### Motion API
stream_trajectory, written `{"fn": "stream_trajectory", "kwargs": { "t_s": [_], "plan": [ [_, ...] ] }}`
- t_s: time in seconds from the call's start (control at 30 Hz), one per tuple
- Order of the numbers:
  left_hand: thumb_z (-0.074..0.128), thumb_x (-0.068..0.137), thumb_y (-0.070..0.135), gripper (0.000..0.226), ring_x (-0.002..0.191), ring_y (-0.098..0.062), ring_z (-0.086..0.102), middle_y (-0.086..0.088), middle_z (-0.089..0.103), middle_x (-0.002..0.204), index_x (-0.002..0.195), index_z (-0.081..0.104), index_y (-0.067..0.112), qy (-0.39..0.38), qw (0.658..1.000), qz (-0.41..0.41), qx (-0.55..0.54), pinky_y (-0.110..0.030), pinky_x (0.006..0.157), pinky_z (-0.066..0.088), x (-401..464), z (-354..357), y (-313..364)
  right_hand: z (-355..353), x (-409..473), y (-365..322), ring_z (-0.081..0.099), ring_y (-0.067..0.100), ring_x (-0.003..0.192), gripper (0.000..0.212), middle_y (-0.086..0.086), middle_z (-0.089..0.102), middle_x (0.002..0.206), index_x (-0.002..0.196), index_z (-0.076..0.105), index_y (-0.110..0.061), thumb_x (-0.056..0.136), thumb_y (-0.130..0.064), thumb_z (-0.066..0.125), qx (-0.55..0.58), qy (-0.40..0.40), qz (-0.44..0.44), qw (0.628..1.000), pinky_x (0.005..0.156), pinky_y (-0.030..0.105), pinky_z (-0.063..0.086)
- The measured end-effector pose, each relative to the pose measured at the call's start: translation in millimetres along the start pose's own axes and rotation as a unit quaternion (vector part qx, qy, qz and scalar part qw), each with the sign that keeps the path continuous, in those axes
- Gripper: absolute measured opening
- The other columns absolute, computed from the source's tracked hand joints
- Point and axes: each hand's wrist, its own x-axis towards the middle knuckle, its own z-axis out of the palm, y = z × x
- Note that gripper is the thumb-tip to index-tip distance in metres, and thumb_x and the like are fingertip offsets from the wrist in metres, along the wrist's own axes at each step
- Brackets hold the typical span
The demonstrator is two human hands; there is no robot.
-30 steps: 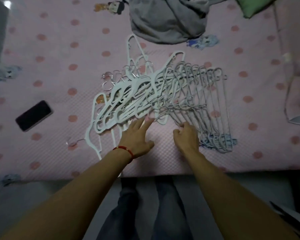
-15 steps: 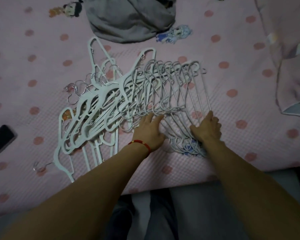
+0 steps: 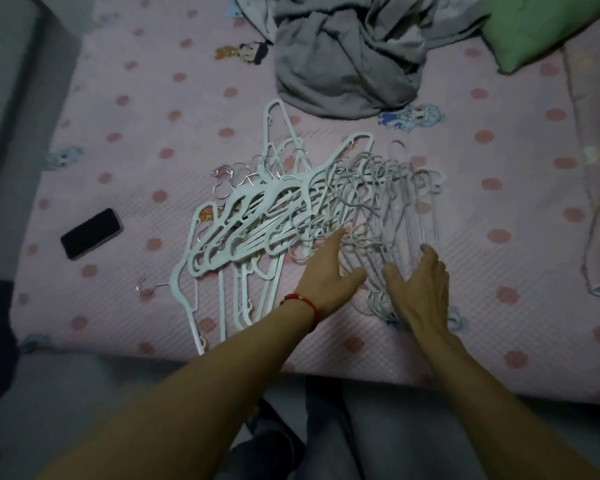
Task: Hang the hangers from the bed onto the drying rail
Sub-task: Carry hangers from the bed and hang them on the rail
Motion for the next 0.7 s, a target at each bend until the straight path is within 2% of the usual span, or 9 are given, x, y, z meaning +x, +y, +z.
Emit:
{"fn": "stream_trajectory", "kwargs": {
  "t_s": [0.1,0.23,0.33,0.43,0.47,0.53,0.6,0.67,0.7],
  "plan": [
    [0.068,0.085,0.049,0.087,0.127,-0.025,0.049,-0.006,0.037,0.150,0.153,0.016,0.036,0.005,0.970,-0.119,-0.211,-0.047,0.102,0.048,-28.3,-32.0,5.8,11.8,-39.9,-54.9,0.058,0.024,0.115,0.064,0.003,0.057,0.132,0.139,0.039,-0.028,0.087,-0.061,0.056,0.083,-0.098,-0.055,0.990,0.094,0.043,0.051],
    [0.078,0.076,0.050,0.099,0.120,-0.025,0.056,-0.003,0.043,0.146,0.152,0.016,0.038,0.085,0.909,-0.166,-0.373,-0.050,0.095,0.052,-79.8,-100.9,-25.7,38.3,-102.4,-129.5,0.060,0.009,0.103,0.058,-0.004,0.059,0.124,0.136,0.046,-0.032,0.088,-0.059,0.061,0.123,-0.243,-0.116,0.955,0.080,0.027,0.052],
    [0.082,0.074,0.044,0.110,0.111,-0.024,0.064,-0.001,0.052,0.138,0.152,0.005,0.042,0.150,0.861,-0.155,-0.460,-0.051,0.095,0.052,-137.4,-148.6,-66.2,68.0,-153.1,-180.3,0.064,0.012,0.104,0.054,-0.001,0.065,0.122,0.135,0.050,-0.036,0.088,-0.061,0.059,0.115,-0.358,-0.159,0.913,0.085,0.038,0.059],
    [0.082,0.077,0.035,0.116,0.106,-0.026,0.066,-0.002,0.059,0.116,0.151,-0.006,0.043,0.242,0.797,-0.146,-0.534,-0.051,0.094,0.052,-207.9,-180.4,-109.1,96.1,-212.7,-221.0,0.068,0.010,0.099,0.049,0.000,0.066,0.122,0.137,0.053,-0.025,0.094,-0.049,0.060,0.088,-0.455,-0.209,0.861,0.078,0.037,0.063],
    [0.084,0.075,0.034,0.118,0.106,-0.026,0.066,-0.003,0.060,0.118,0.151,-0.005,0.042,0.269,0.775,-0.141,-0.554,-0.053,0.096,0.051,-233.3,-187.8,-122.7,103.7,-234.0,-231.8,0.069,0.010,0.097,0.049,-0.001,0.067,0.120,0.137,0.054,-0.024,0.094,-0.049,0.060,0.072,-0.483,-0.231,0.841,0.076,0.036,0.063],
    [0.089,0.067,0.037,0.123,0.111,-0.030,0.065,-0.008,0.056,0.134,0.151,-0.001,0.042,0.321,0.740,-0.125,-0.578,-0.055,0.095,0.050,-285.7,-196.3,-147.6,115.1,-279.2,-249.7,0.071,0.006,0.092,0.042,-0.008,0.069,0.112,0.131,0.057,-0.026,0.095,-0.047,0.059,0.040,-0.537,-0.277,0.796,0.070,0.028,0.062],
    [0.087,0.070,0.035,0.125,0.108,-0.030,0.067,-0.012,0.056,0.137,0.152,-0.008,0.039,0.381,0.699,-0.121,-0.593,-0.045,0.082,0.058,-339.5,-198.0,-169.6,123.4,-327.3,-262.6,0.069,0.003,0.090,0.030,-0.009,0.069,0.109,0.123,0.061,-0.028,0.097,-0.042,0.058,0.019,-0.586,-0.307,0.749,0.063,0.019,0.058],
    [0.080,0.079,0.030,0.120,0.099,-0.025,0.071,-0.012,0.064,0.125,0.151,-0.015,0.034,0.439,0.650,-0.117,-0.609,-0.036,0.069,0.059,-391.4,-192.1,-188.3,131.4,-376.0,-266.9,0.070,0.008,0.091,0.031,-0.003,0.071,0.109,0.121,0.064,-0.025,0.096,-0.042,0.057,-0.009,-0.628,-0.344,0.698,0.065,0.023,0.059],
    [0.078,0.081,0.029,0.118,0.096,-0.023,0.072,-0.011,0.066,0.121,0.151,-0.016,0.033,0.465,0.627,-0.115,-0.614,-0.035,0.067,0.059,-416.0,-187.0,-197.3,134.8,-400.1,-266.4,0.070,0.013,0.092,0.035,-0.001,0.072,0.108,0.122,0.064,-0.026,0.095,-0.046,0.057,-0.030,-0.646,-0.363,0.671,0.067,0.029,0.061]
  ]
}}
